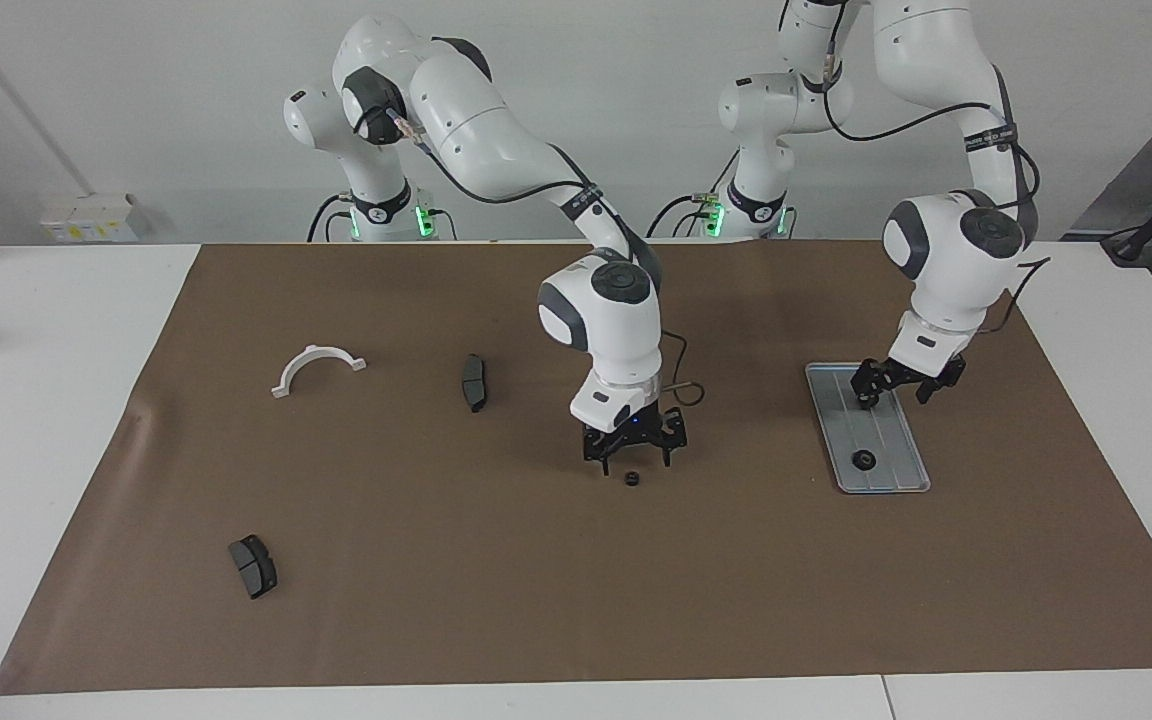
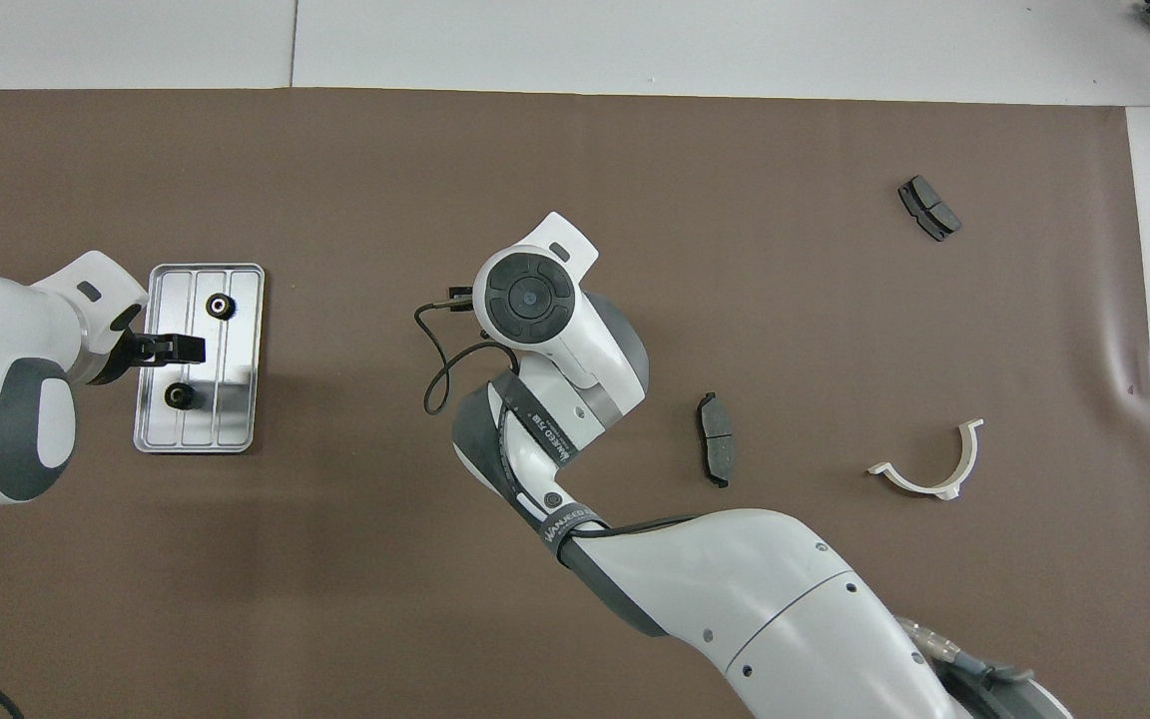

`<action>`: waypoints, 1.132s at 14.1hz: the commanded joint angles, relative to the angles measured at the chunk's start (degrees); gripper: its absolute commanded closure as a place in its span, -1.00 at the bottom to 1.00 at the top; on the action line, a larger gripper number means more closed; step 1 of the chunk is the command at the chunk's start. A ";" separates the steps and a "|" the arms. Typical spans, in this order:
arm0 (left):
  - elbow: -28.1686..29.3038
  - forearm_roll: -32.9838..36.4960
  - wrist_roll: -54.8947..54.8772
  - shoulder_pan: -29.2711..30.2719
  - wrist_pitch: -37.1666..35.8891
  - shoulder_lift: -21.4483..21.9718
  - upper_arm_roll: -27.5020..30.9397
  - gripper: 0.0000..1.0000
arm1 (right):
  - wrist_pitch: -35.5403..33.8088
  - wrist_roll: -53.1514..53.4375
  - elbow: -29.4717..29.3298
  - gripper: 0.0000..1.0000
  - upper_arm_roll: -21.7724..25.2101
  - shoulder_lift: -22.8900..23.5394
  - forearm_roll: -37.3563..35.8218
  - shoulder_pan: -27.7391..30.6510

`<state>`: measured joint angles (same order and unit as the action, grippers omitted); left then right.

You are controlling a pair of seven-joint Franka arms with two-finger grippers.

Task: Place bearing gear from tray to pile
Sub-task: 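Grasp the second gear with the left gripper while the right holds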

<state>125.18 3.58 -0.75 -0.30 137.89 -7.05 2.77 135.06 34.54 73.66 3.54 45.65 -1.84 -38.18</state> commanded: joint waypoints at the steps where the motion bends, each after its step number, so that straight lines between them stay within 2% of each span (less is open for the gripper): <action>1: 4.10 0.47 -0.39 0.56 3.70 2.22 -0.66 -1.00 | 0.56 0.71 -1.41 -0.60 -0.20 1.02 -2.82 0.82; 2: 4.80 -0.32 -0.39 0.65 4.49 2.04 -0.66 -1.00 | 0.82 0.79 -1.41 -0.33 -0.20 1.02 -2.91 0.82; 3: 5.77 -1.11 -0.39 1.00 5.54 1.87 -0.66 -1.00 | 0.91 0.88 -1.41 -0.25 -0.20 1.11 -2.91 0.39; 7: 8.15 -1.73 -0.39 2.49 8.19 1.78 -0.75 -1.00 | 0.82 0.97 -1.24 -0.20 -0.20 1.64 -2.82 -0.06; 8: 8.32 -1.73 -0.39 2.49 8.19 1.78 -0.75 -0.93 | 0.73 0.97 -1.06 -0.17 -0.20 1.55 -2.82 -0.06; 10: 8.67 -3.05 -0.39 2.49 9.06 1.69 -0.75 -0.59 | 0.65 0.88 -0.01 0.01 -0.20 1.20 -2.82 -0.06; 13: 9.03 -3.14 -0.39 2.49 9.24 1.16 -0.75 -0.33 | 0.47 0.79 0.00 0.04 -0.20 1.11 -2.82 -0.06; 16: 9.55 -3.14 -0.30 2.32 8.36 1.60 -0.75 -0.18 | 0.03 0.71 0.08 0.05 -0.29 1.02 -2.82 -0.06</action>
<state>132.77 1.41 -0.67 1.49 145.47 -6.83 2.50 135.07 34.54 73.74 3.59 46.46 -3.43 -38.47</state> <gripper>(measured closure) 0.361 0.520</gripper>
